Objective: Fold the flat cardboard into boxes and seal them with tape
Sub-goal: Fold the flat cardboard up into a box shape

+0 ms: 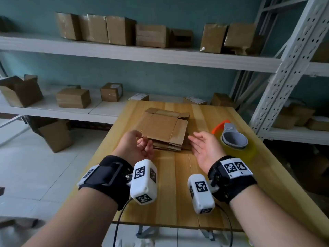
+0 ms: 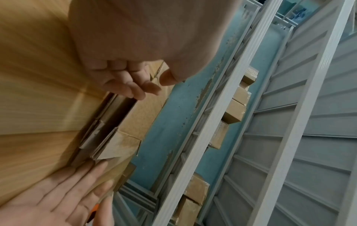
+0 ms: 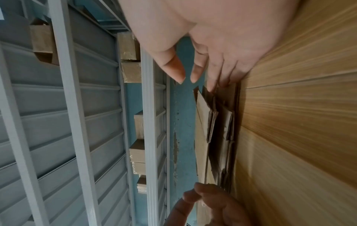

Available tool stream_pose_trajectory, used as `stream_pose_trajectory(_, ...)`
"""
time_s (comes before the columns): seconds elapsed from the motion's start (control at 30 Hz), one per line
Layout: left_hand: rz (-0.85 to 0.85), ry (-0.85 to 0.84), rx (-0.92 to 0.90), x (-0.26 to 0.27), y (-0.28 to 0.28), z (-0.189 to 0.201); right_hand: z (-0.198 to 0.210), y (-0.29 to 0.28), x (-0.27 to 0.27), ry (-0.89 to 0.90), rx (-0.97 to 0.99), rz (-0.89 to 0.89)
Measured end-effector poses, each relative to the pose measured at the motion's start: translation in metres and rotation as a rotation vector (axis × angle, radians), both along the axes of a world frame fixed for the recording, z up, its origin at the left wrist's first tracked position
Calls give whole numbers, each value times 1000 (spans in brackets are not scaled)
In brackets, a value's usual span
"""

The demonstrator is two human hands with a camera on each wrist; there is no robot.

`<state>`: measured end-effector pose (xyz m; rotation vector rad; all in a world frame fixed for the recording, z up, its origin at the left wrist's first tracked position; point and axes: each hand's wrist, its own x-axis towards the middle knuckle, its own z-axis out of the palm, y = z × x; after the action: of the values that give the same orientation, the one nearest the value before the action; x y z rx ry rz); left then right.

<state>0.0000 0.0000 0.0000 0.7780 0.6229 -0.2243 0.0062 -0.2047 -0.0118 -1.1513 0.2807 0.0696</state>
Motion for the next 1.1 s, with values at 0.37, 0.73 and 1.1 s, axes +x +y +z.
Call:
stream_pose_trajectory(0.37,-86,11,129,7,-6,-10,-7,-1,12,19,-22,-26)
stream_pose_trajectory(0.73,15,-14,-21,25,-23,-11,-8,-2,13,43,-20,8)
stream_pose_trajectory(1.1,1,-249,-189,11,-20,6,-11,-19,20,67,28,-11)
